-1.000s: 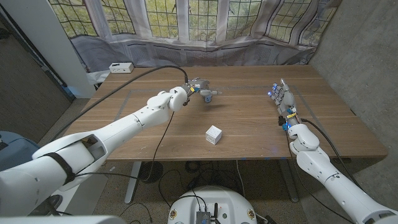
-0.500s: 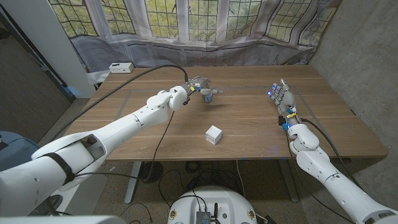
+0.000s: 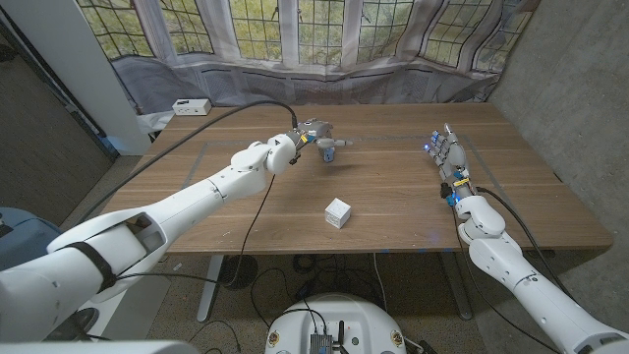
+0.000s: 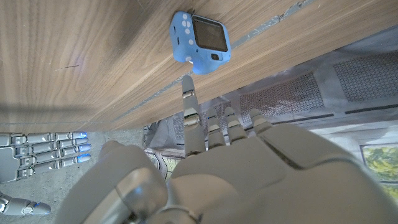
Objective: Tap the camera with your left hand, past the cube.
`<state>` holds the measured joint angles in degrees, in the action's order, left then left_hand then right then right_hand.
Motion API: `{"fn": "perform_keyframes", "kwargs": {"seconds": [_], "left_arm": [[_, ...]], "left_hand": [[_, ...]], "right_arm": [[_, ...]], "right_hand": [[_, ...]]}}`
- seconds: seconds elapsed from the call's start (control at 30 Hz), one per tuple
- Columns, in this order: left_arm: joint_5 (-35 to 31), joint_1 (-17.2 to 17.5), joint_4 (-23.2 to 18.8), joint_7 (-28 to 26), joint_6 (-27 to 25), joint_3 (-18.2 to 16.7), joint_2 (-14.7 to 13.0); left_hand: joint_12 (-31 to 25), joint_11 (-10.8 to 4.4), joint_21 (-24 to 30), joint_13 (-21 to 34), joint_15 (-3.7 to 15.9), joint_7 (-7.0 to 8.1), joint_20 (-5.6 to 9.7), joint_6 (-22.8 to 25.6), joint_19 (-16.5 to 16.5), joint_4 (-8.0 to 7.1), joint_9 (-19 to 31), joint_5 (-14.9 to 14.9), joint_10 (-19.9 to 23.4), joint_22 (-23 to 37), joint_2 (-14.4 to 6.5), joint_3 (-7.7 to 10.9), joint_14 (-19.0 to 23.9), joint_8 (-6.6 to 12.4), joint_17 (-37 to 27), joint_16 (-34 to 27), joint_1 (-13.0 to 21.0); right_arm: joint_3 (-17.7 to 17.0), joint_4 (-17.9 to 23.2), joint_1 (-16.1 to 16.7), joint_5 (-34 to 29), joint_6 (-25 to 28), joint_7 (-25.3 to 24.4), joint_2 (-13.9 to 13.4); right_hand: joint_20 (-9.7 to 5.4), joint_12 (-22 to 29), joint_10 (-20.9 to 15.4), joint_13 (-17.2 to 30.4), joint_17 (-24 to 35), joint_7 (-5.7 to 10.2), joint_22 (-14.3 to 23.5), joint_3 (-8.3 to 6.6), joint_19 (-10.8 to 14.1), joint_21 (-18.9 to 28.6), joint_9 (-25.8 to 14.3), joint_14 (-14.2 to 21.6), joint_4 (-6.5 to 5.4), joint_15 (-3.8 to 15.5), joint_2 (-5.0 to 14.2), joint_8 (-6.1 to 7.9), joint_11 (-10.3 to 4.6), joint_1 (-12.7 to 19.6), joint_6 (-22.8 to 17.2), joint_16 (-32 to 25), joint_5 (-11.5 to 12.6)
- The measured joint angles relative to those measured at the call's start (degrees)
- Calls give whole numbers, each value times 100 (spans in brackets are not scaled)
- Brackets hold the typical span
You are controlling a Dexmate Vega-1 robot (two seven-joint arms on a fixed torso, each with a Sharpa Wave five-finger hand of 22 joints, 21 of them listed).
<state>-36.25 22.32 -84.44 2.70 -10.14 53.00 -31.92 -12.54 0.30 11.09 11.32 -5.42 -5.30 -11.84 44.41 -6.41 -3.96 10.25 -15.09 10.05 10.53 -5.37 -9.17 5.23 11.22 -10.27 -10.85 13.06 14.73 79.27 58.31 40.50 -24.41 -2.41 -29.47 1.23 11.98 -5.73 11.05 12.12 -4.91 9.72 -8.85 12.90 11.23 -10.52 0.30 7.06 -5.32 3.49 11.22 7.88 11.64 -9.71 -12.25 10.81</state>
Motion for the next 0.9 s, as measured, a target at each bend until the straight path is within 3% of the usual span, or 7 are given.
{"fn": "perform_keyframes", "kwargs": {"seconds": [0.23,0.37,0.47,0.57,0.8,0.9], "left_arm": [[-47,14,-35,-14,-52,-15,-20],[-76,74,-194,-21,-76,-65,-72],[-97,88,-228,-25,-100,-75,-88],[-116,113,-265,-52,-114,-98,-99],[-120,214,-364,-173,-118,-177,-137],[-115,259,-389,-231,-117,-213,-157]], "left_hand": [[-51,29,0,0,-31,2,0,2,0,0,0,0,101,0,0,0,31,0,0,-40,0],[-88,59,0,0,-31,76,0,-18,0,-2,0,0,227,0,0,-2,113,-18,0,-63,0],[-88,72,0,0,-50,271,0,-568,0,-39,15,0,276,0,-30,-39,139,-138,0,-63,30],[-88,72,0,0,-32,534,0,-1409,0,-69,31,0,276,0,-30,-69,174,-191,0,-63,30],[29,62,40,29,-45,859,0,-3188,0,-95,14,0,23,0,-66,-143,160,-192,-28,-22,70],[68,52,40,29,-49,945,-6,-3703,6,-103,13,0,-119,0,-67,-150,127,-192,-28,-16,129]], "right_arm": [[-12,16,28,0,0,-1,-4],[-13,21,39,5,-7,-7,-4],[-14,22,49,8,-14,-8,-4],[-15,27,59,9,-19,-9,-3],[-15,45,80,11,-31,-11,4],[-15,55,91,11,-37,-16,6]], "right_hand": [[0,0,0,0,0,0,0,0,0,0,0,0,0,0,0,0,0,0,0,0,0],[0,0,0,0,0,0,0,0,0,0,0,0,0,0,0,0,0,0,0,0,0],[0,0,0,-1,0,0,0,0,0,0,0,0,0,0,0,0,0,0,0,35,0],[0,0,0,0,0,0,0,0,0,0,0,0,0,0,0,0,0,0,0,45,0],[0,0,0,0,0,0,0,0,0,0,0,0,0,0,0,0,0,0,0,45,0],[0,0,0,0,0,0,0,1,0,0,0,0,0,0,0,0,0,0,0,45,0]]}}
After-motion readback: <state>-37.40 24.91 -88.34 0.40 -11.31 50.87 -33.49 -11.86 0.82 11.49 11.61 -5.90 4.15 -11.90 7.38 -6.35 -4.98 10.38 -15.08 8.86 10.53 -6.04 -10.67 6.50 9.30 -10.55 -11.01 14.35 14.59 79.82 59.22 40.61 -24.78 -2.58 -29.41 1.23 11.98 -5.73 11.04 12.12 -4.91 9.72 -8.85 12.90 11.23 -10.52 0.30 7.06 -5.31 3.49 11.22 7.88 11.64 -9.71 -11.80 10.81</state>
